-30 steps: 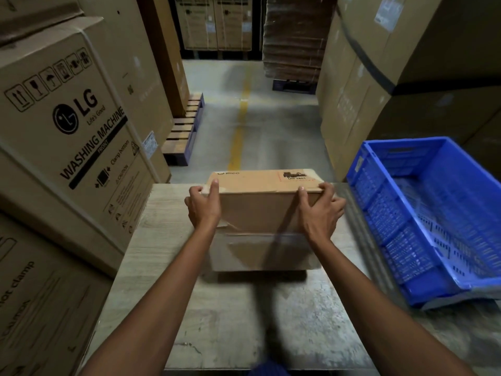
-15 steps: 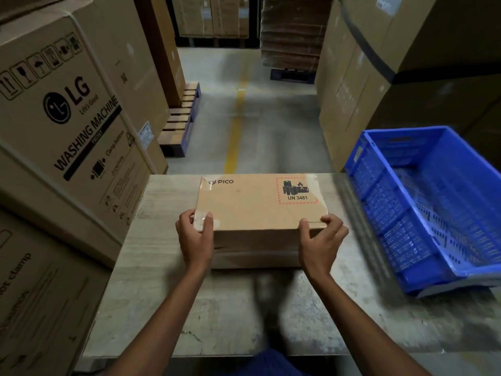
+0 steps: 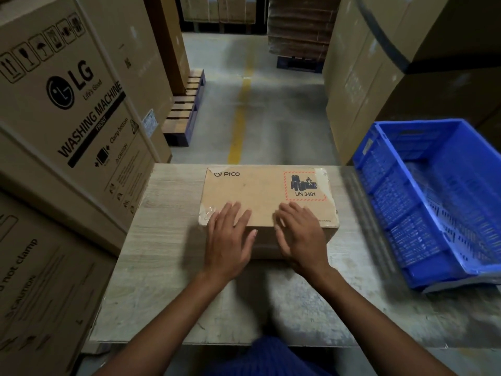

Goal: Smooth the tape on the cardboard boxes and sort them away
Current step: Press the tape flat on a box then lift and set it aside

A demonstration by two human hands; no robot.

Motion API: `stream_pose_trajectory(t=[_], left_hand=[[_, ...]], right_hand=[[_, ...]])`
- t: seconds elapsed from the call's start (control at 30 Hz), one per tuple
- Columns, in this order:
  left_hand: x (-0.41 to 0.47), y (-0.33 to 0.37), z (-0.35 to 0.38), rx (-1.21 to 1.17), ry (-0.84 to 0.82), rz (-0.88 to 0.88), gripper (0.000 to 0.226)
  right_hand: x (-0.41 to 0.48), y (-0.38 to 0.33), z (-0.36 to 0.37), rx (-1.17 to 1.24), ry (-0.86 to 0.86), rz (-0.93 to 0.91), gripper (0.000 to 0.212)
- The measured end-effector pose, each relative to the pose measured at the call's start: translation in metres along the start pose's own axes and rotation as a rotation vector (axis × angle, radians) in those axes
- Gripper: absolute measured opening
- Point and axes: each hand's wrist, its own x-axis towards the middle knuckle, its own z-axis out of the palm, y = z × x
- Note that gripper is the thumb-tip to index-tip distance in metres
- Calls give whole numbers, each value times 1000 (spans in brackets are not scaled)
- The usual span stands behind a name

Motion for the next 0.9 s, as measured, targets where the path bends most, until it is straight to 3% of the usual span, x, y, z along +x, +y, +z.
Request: stream_pose_trajectory(t=[0.27, 0.37, 0.47, 0.6, 0.73, 0.9], left_hand=[[38, -9, -19, 41, -19, 63, 29], [56, -9, -26, 155, -253, -74, 53], [56, -8, -18, 255, -429, -131, 60], [65, -10, -19, 276, -433, -105, 59], [82, -18, -25, 246, -303, -26, 37], [82, -22, -14, 215, -391, -222, 63]], right_hand=[[26, -9, -8, -239, -123, -21, 32], [44, -13, -3, -217, -200, 19, 33], [42, -16, 5, -218, -258, 1, 37], [45, -20, 4, -259, -273, -16, 39], [79, -18, 2, -358, -369, 4, 49], [82, -11, 15, -264, -598, 42, 71]])
